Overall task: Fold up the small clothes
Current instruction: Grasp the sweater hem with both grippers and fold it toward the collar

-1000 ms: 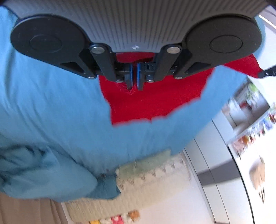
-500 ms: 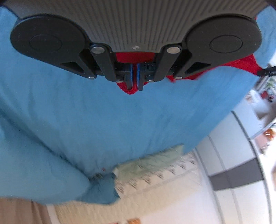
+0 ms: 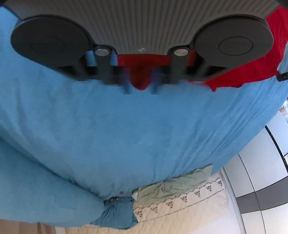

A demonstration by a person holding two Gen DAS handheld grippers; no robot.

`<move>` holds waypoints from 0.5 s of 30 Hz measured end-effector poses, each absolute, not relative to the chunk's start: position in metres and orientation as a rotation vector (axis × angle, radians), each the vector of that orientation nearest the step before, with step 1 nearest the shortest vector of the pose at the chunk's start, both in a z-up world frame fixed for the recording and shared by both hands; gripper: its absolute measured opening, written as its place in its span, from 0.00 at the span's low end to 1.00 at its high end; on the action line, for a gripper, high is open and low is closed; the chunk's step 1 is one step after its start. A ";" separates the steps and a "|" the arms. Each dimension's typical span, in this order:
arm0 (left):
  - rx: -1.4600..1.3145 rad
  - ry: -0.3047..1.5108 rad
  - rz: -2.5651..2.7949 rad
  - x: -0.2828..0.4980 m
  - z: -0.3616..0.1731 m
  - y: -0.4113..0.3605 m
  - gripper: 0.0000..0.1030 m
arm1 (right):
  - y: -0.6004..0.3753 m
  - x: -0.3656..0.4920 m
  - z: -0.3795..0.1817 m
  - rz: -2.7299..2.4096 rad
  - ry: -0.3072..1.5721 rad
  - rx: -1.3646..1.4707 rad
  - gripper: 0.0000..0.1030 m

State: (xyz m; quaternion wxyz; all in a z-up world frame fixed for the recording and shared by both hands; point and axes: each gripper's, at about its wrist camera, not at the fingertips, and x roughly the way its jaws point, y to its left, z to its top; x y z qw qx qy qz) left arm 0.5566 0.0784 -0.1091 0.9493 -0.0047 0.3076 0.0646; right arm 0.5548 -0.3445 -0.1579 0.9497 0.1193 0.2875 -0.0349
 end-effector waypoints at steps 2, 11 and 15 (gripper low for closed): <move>0.025 0.563 0.102 0.533 -0.099 0.078 0.92 | -0.341 0.528 -0.147 -0.018 0.473 0.222 1.00; 0.063 0.768 -0.151 0.458 -0.147 0.067 0.96 | -0.297 0.471 -0.190 0.193 0.610 0.154 1.00; 0.074 0.781 -0.158 0.446 -0.170 0.078 0.96 | -0.308 0.470 -0.218 0.156 0.679 0.227 1.00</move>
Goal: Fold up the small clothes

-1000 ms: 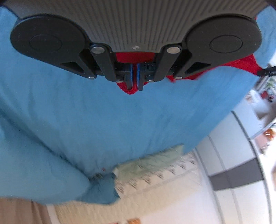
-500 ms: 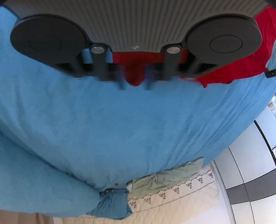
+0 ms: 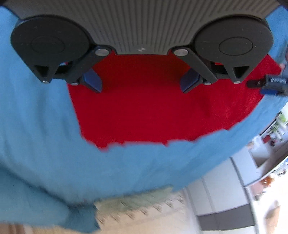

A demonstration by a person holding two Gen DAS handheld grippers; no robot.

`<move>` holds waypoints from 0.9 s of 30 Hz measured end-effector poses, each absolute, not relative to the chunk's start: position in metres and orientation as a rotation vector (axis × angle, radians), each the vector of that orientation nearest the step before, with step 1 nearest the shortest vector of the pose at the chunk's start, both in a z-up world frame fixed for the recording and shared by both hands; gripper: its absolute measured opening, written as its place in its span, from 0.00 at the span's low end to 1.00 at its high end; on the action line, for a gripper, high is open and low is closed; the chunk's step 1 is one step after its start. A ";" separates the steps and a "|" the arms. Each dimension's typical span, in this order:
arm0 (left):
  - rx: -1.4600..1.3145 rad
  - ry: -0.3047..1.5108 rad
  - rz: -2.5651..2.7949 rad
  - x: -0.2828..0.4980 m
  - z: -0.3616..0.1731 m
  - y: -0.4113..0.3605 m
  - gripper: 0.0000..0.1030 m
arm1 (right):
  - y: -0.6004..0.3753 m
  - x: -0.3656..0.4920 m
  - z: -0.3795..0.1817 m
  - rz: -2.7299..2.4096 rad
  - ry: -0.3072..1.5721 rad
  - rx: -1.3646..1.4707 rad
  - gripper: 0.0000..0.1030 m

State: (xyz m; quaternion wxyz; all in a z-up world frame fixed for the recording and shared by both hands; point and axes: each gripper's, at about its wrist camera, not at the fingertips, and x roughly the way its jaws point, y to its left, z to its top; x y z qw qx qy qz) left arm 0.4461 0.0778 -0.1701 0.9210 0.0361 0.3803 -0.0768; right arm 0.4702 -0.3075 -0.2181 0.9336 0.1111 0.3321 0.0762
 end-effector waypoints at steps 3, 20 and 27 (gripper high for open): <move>0.078 0.789 -0.174 0.441 -0.168 0.082 0.96 | -0.314 0.469 -0.218 0.133 0.681 0.226 1.00; 0.120 0.638 -0.361 0.383 -0.075 -0.007 1.00 | -0.319 0.350 -0.114 -0.014 0.675 0.215 1.00; 0.107 0.742 -0.360 0.395 -0.110 -0.051 1.00 | -0.310 0.322 -0.176 -0.114 0.666 0.347 1.00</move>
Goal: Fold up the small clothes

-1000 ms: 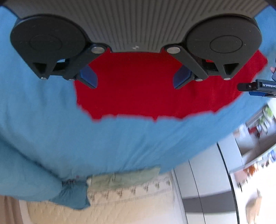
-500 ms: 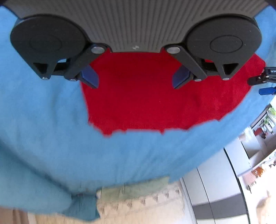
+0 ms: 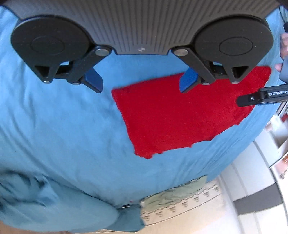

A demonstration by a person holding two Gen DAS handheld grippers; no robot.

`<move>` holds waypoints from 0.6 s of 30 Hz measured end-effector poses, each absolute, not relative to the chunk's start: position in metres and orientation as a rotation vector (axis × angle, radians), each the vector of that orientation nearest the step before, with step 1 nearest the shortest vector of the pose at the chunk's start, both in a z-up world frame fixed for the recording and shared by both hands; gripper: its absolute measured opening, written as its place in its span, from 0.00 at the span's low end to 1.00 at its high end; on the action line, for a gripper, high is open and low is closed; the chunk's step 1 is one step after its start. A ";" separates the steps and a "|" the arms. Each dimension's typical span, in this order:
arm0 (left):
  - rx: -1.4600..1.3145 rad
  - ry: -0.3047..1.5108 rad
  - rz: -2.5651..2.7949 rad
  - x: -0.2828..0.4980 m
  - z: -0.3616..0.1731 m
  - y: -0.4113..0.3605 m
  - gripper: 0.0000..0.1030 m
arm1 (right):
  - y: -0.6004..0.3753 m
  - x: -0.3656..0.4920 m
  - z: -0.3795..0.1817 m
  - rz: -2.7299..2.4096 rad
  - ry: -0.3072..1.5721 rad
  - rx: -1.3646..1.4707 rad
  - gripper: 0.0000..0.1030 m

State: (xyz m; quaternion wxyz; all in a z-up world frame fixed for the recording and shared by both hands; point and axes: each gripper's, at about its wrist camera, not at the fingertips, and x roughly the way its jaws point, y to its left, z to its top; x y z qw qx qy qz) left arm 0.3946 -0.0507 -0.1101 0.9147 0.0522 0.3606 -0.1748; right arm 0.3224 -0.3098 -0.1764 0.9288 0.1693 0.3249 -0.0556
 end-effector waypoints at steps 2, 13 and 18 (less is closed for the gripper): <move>0.125 0.756 -0.355 0.402 -0.117 -0.057 1.00 | -0.307 0.325 -0.190 -0.126 0.654 0.392 0.98; 0.124 0.838 -0.300 0.434 -0.137 -0.067 1.00 | -0.319 0.355 -0.230 -0.207 0.527 0.595 0.74; 0.117 0.872 -0.244 0.452 -0.143 -0.065 1.00 | -0.325 0.368 -0.234 -0.204 0.506 0.635 0.69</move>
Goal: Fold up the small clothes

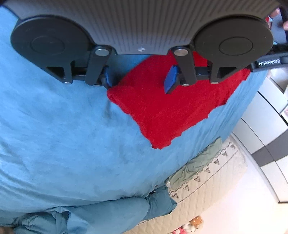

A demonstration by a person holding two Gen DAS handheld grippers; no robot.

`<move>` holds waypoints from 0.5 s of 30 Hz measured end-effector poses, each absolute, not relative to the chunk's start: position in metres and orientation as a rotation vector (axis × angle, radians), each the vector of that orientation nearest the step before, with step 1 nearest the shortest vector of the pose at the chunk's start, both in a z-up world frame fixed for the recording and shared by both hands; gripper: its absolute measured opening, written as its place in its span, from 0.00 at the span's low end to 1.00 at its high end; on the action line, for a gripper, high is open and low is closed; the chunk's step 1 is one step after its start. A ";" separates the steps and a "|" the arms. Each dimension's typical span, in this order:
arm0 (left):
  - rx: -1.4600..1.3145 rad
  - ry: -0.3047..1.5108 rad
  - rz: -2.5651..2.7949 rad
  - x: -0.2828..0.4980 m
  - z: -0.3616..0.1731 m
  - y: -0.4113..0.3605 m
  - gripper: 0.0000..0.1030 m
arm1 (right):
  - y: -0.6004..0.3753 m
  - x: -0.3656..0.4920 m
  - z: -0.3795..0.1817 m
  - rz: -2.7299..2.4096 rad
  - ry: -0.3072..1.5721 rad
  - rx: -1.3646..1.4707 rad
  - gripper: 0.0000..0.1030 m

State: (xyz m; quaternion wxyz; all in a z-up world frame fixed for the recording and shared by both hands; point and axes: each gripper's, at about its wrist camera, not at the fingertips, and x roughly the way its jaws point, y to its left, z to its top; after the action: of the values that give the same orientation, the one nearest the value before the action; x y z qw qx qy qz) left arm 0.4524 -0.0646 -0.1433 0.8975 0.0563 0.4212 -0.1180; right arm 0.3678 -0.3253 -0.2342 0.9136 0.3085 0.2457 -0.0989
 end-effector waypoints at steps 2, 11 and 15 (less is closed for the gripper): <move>0.110 0.889 -0.240 0.459 -0.148 -0.063 1.00 | -0.324 0.373 -0.234 -0.205 0.508 0.618 0.64; 0.095 0.942 -0.222 0.474 -0.168 -0.062 1.00 | -0.309 0.393 -0.197 -0.192 0.566 0.467 0.22; 0.070 0.953 -0.267 0.475 -0.162 -0.047 1.00 | -0.277 0.417 -0.141 -0.103 0.523 0.414 0.22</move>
State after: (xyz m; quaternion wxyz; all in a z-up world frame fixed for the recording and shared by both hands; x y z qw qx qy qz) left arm 0.4749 -0.0469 -0.1619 0.8795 0.0336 0.4572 -0.1281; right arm 0.4172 -0.2774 -0.1412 0.9436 0.2029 0.2567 -0.0503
